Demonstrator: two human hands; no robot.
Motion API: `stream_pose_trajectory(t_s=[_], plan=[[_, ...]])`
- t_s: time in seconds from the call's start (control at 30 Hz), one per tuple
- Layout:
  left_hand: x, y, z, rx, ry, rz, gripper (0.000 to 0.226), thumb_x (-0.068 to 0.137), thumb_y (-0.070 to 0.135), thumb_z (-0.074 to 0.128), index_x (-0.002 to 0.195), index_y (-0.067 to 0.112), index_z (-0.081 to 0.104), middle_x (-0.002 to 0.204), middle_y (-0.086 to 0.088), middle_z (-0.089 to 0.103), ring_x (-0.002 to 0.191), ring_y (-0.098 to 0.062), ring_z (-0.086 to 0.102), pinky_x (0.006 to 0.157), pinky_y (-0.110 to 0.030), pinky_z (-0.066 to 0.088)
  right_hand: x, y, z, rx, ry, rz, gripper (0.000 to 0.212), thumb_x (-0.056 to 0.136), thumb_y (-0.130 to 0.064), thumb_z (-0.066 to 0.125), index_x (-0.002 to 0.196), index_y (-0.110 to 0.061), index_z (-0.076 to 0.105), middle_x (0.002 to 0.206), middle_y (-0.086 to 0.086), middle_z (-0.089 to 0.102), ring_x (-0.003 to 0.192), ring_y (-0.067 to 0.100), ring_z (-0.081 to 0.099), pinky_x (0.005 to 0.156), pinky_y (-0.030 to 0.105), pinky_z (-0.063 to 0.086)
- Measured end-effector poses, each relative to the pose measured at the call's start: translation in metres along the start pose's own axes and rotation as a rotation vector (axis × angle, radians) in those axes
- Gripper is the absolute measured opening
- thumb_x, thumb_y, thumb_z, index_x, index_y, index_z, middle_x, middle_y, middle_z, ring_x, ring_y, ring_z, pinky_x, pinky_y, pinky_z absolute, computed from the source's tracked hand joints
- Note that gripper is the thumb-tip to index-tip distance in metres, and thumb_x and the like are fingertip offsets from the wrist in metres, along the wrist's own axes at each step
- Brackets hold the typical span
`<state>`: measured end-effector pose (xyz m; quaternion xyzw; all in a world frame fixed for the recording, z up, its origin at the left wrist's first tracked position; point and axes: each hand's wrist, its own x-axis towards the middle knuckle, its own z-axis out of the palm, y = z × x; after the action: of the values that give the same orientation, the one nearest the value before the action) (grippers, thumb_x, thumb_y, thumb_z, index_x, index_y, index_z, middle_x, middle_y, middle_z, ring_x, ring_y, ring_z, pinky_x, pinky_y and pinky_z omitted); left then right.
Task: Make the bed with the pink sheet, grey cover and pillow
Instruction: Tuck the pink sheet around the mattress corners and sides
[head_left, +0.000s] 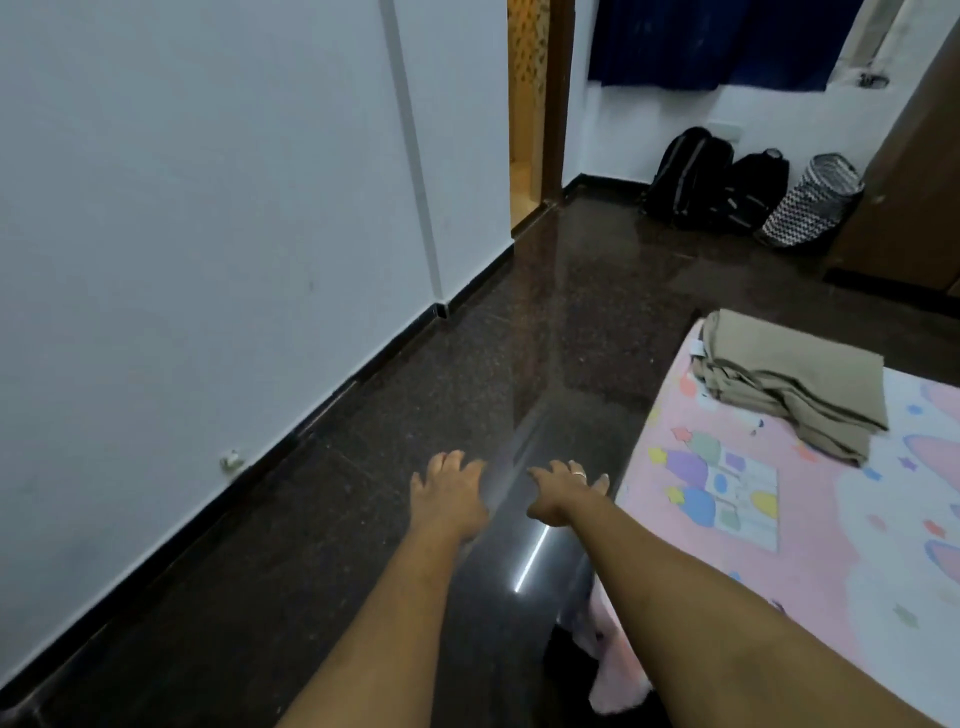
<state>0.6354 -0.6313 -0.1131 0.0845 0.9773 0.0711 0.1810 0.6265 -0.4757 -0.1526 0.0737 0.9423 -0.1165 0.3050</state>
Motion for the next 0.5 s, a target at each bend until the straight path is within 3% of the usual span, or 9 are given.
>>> stream_pose_trajectory(t_s=[0.1, 0.2, 0.4, 0.5], plan=[[0.049, -0.027, -0.025, -0.011, -0.027, -0.011, 0.052, 0.091, 0.031, 0.053, 0.141, 0.027, 0.037, 0.147, 0.000, 0.029, 0.138, -0.022, 0.022, 0.111, -0.048, 0.026, 0.043, -0.034, -0.035, -0.004, 0.026, -0.041, 0.063, 0.094, -0.027, 0.047, 0.150, -0.030, 0.019, 0.158, 0.003, 0.011, 0.147, 0.028, 0.001, 0.112, 0.063, 0.001], [0.102, -0.039, -0.041, 0.007, -0.073, 0.034, 0.054, 0.091, 0.034, 0.053, 0.142, 0.027, 0.035, 0.145, 0.001, 0.032, 0.136, -0.022, 0.025, 0.110, -0.048, 0.028, 0.084, -0.059, -0.063, 0.030, 0.018, -0.041, 0.062, 0.094, -0.035, 0.047, 0.150, -0.033, 0.019, 0.158, 0.000, 0.011, 0.147, 0.027, 0.001, 0.112, 0.063, 0.002], [0.246, -0.055, -0.088, 0.050, -0.223, 0.218, 0.054, 0.092, 0.035, 0.055, 0.142, 0.028, 0.037, 0.148, -0.002, 0.031, 0.138, -0.026, 0.026, 0.111, -0.046, 0.029, 0.168, -0.050, -0.123, 0.153, 0.024, 0.173, 0.062, 0.096, -0.036, 0.047, 0.150, -0.031, 0.019, 0.159, 0.000, 0.009, 0.147, 0.028, 0.002, 0.113, 0.063, 0.004], [0.314, -0.056, -0.112, 0.067, -0.254, 0.228, 0.051, 0.092, 0.031, 0.053, 0.141, 0.026, 0.040, 0.147, -0.007, 0.035, 0.136, -0.027, 0.031, 0.111, -0.041, 0.031, 0.204, -0.041, -0.153, 0.212, 0.027, 0.282, 0.062, 0.095, -0.036, 0.049, 0.150, -0.031, 0.021, 0.158, 0.002, 0.012, 0.146, 0.029, 0.004, 0.113, 0.061, 0.006]])
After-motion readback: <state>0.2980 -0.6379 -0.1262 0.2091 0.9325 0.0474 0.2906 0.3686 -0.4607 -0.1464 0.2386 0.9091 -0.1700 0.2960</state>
